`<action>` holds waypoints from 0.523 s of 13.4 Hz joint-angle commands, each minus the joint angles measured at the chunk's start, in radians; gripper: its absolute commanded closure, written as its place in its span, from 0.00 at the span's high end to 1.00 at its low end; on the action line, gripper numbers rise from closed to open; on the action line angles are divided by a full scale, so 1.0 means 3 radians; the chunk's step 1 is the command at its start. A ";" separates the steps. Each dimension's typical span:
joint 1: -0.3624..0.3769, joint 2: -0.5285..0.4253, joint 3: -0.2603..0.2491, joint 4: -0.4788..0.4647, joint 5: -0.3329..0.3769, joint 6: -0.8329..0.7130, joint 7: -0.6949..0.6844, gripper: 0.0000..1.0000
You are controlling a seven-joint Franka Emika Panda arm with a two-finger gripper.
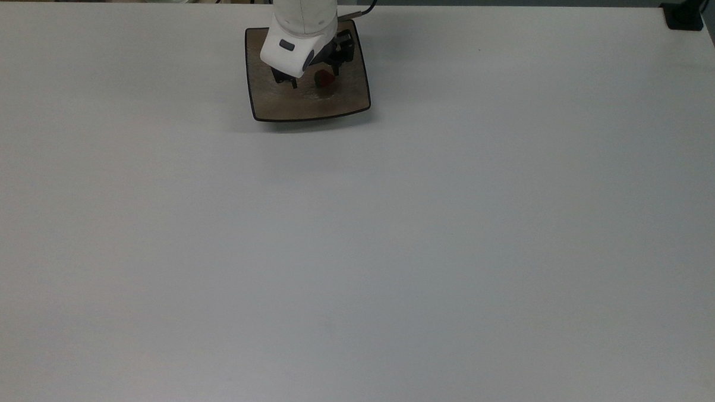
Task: Strawberries on a ceramic plate
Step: 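Lower the strawberry onto the plate and open the gripper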
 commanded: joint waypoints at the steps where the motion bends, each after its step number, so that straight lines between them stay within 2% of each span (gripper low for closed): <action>1: 0.0043 -0.0115 -0.0042 0.0112 -0.0053 -0.0045 0.0034 1.00; 2: 0.0043 -0.0110 -0.0042 0.0245 -0.0047 -0.0147 0.0105 1.00; 5: 0.0007 -0.0089 -0.0042 0.0950 -0.0037 -0.0668 0.0212 1.00; 7: -0.0013 -0.0089 -0.0047 0.1257 -0.0047 -0.0883 0.0396 1.00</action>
